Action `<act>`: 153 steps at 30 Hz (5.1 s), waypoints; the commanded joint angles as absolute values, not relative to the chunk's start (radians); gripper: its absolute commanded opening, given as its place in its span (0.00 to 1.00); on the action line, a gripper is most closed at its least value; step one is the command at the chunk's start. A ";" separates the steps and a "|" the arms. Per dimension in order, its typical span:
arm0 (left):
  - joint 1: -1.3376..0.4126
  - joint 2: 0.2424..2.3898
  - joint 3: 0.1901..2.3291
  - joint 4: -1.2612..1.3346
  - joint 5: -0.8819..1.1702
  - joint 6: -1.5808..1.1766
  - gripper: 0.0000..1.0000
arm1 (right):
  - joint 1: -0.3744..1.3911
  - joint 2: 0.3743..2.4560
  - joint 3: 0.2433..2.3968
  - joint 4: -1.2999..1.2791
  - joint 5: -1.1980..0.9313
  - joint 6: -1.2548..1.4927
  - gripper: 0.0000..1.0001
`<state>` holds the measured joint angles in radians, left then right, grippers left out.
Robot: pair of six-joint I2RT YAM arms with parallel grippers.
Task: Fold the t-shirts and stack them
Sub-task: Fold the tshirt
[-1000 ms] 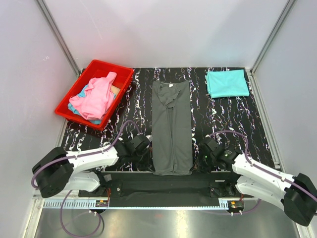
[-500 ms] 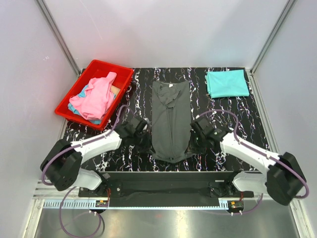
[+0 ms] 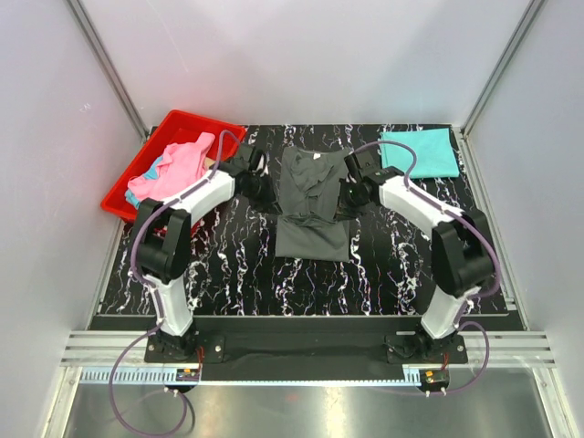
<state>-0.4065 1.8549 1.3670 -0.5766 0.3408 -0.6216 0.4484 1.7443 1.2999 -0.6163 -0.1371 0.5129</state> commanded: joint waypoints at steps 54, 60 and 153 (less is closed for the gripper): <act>-0.336 1.848 1.187 -0.339 0.515 -0.465 0.52 | 0.264 1.755 1.140 -0.562 -0.422 0.400 0.53; -0.345 1.842 1.195 -0.337 0.509 -0.450 0.48 | 0.264 1.770 1.083 -0.471 -0.465 0.388 0.51; -0.603 1.676 1.081 -0.425 0.238 -0.641 0.19 | 0.382 1.578 0.984 -0.499 -0.275 0.500 0.00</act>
<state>-0.6163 1.6203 1.0466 -0.4820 0.1738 -0.6579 0.3779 1.5124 0.9146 -0.5358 -0.2813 0.5423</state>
